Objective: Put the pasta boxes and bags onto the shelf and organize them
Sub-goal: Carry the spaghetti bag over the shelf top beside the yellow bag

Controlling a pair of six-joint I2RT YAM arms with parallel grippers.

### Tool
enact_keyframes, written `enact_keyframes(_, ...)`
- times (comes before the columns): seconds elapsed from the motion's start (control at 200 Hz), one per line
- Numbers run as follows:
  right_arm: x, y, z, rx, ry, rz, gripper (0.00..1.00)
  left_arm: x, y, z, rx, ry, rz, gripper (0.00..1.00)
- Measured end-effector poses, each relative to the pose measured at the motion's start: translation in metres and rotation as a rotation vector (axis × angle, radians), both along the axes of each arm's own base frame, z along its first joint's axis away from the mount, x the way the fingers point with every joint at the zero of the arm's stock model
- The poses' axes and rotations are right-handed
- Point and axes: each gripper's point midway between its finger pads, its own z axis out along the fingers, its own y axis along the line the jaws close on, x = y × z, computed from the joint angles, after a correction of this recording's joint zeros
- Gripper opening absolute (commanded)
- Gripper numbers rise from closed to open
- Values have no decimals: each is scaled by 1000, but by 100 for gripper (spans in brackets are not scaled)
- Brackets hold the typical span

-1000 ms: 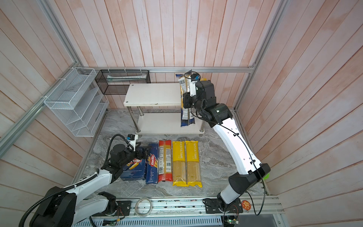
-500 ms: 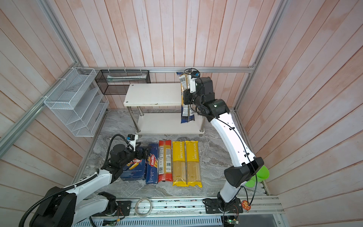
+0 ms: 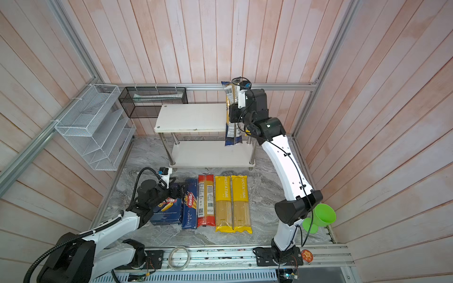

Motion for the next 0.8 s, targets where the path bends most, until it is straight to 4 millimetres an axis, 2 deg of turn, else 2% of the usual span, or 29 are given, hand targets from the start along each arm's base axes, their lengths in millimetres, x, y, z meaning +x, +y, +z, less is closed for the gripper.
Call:
enact_keyframes(0.37, 17, 3, -7, 29, 8, 21, 10, 0, 0, 0, 0, 0, 0, 100)
enact_keyframes(0.635, 35, 0, -18, 60, 28, 7, 10, 0, 0, 0, 0, 0, 0, 100)
enact_keyframes(0.8, 41, -2, -17, 82, 24, 5, 10, 0, 0, 0, 0, 0, 0, 100)
